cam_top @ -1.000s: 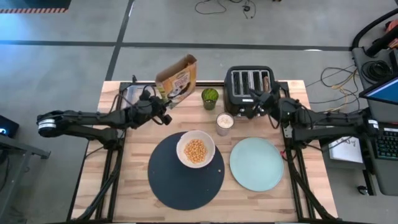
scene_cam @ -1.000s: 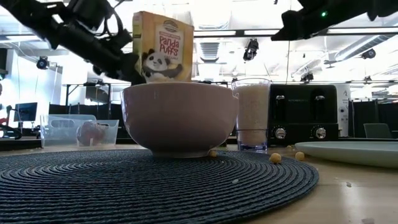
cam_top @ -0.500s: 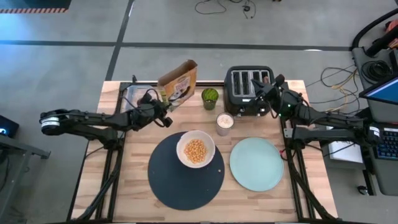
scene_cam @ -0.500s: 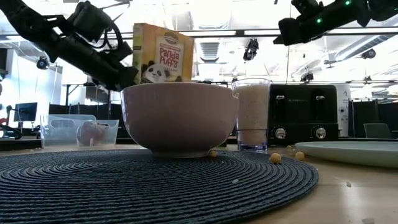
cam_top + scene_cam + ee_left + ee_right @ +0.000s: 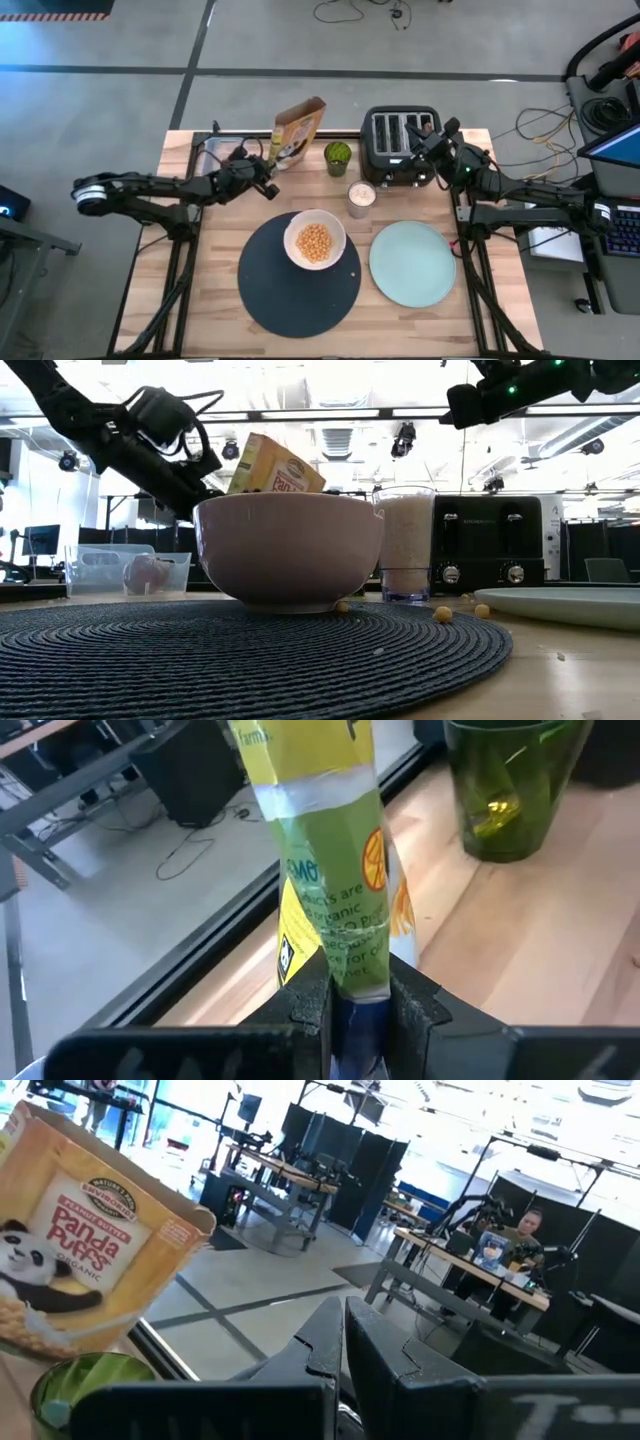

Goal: Arrange a breakfast setting
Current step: Pour the cereal from the yellow cereal box into the white bowl

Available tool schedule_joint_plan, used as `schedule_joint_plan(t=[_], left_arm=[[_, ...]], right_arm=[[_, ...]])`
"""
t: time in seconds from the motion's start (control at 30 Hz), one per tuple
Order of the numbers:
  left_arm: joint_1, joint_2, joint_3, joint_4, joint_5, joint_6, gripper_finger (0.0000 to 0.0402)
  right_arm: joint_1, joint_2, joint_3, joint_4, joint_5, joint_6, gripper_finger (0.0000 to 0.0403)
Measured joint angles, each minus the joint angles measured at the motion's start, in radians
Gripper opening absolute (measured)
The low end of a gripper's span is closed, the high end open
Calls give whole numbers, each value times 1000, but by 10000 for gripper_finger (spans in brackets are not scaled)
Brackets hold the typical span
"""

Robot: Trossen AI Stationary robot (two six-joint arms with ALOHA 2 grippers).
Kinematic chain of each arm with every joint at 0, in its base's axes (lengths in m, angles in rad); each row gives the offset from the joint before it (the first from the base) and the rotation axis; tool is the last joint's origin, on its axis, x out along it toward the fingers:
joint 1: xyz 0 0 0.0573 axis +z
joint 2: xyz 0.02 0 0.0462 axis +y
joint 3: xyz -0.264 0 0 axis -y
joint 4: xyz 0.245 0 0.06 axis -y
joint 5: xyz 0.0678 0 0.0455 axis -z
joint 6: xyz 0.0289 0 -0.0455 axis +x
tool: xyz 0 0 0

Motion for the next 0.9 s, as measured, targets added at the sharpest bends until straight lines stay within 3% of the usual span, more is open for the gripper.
schedule_joint_plan(t=[0.9], left_arm=[[6,131,0,-7,-1,-90,50]], right_arm=[[-15,0,0,-4,0,-47,9]])
